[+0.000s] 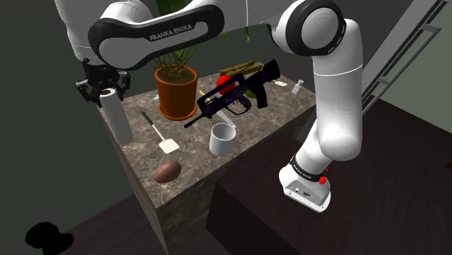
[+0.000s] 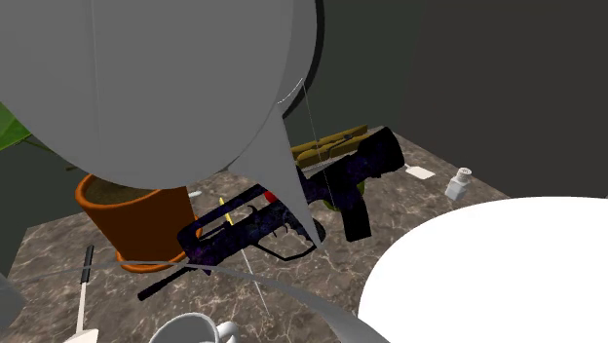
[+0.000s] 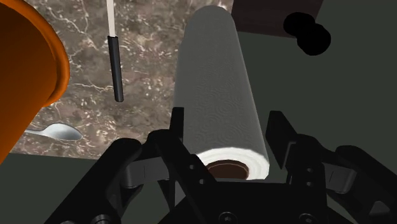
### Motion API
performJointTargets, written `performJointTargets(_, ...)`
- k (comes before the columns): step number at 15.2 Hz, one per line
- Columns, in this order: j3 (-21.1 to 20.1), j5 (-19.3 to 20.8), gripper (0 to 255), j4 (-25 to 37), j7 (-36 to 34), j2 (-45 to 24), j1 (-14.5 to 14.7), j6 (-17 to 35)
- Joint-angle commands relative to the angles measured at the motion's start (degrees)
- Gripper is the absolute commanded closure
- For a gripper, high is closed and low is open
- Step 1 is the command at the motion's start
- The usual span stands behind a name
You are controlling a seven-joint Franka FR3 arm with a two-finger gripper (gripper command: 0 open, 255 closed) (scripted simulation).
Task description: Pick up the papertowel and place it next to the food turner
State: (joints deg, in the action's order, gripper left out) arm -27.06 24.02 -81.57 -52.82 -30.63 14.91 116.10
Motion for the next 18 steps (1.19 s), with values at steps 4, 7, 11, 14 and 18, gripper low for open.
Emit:
performJointTargets(4, 0.00, 0.00, 0, 0.00, 0.00, 0.00, 0.00, 0.01)
performJointTargets(7, -0.27, -0.44, 0, 0.65, 0.27, 0.80, 0.01, -1.38)
performJointTargets(11, -0.94, -1.50, 0, 3.05, 0.98, 2.69, 0.20, -5.46)
performJointTargets(14, -0.94, -1.50, 0, 3.05, 0.98, 2.69, 0.20, -5.46)
performJointTargets(18, -0.94, -1.50, 0, 3.05, 0.98, 2.69, 0.20, -5.46)
